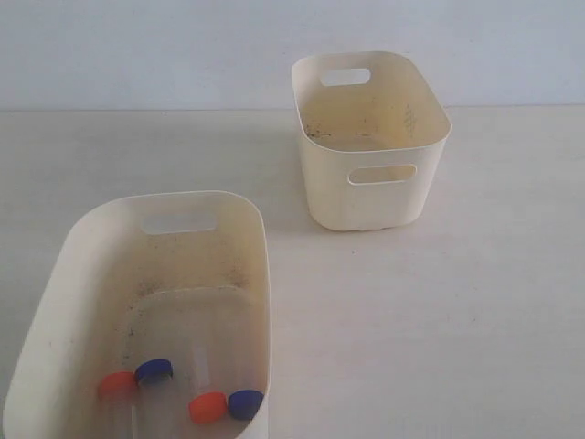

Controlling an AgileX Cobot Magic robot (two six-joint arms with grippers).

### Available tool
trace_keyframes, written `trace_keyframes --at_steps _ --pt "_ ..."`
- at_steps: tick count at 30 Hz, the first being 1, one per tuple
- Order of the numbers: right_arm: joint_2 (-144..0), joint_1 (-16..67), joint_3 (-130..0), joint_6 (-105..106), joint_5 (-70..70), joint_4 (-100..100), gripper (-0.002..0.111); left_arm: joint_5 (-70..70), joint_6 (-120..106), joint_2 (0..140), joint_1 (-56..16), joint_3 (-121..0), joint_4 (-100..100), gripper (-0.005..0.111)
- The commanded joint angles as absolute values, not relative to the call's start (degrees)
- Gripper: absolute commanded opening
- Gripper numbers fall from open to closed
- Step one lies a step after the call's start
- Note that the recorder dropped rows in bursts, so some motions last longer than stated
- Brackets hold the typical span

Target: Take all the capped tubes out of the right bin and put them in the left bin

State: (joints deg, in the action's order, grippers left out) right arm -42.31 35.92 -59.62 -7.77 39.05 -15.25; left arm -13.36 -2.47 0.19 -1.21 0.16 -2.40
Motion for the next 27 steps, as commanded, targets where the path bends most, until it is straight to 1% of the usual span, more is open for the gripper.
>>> trace_keyframes --at_steps 1,5,9,12,20,27 --pt "-25.85 23.21 -51.02 -10.37 38.41 -15.52 0.002 -13.27 -1.99 0.0 -1.14 0.0 -2.3 0.004" --pt "-11.88 14.74 -42.68 -11.91 38.34 -15.52 0.002 -13.27 -1.99 0.0 -1.14 0.0 -2.3 0.004" --pt "0.0 9.43 -34.97 -14.07 38.34 -15.52 0.002 -13.27 -1.99 0.0 -1.14 0.0 -2.3 0.004" --pt "0.0 7.62 -30.88 -15.23 39.23 -15.81 0.002 -13.5 -1.99 0.0 -1.14 0.0 -2.3 0.004" --pt "-4.32 7.32 -20.69 -16.09 30.98 -15.24 0.002 -12.9 -1.99 0.0 -1.14 0.0 -2.3 0.004" --pt "-4.32 7.32 -16.64 -21.91 28.85 -14.88 0.002 -12.9 -1.99 0.0 -1.14 0.0 -2.3 0.004"
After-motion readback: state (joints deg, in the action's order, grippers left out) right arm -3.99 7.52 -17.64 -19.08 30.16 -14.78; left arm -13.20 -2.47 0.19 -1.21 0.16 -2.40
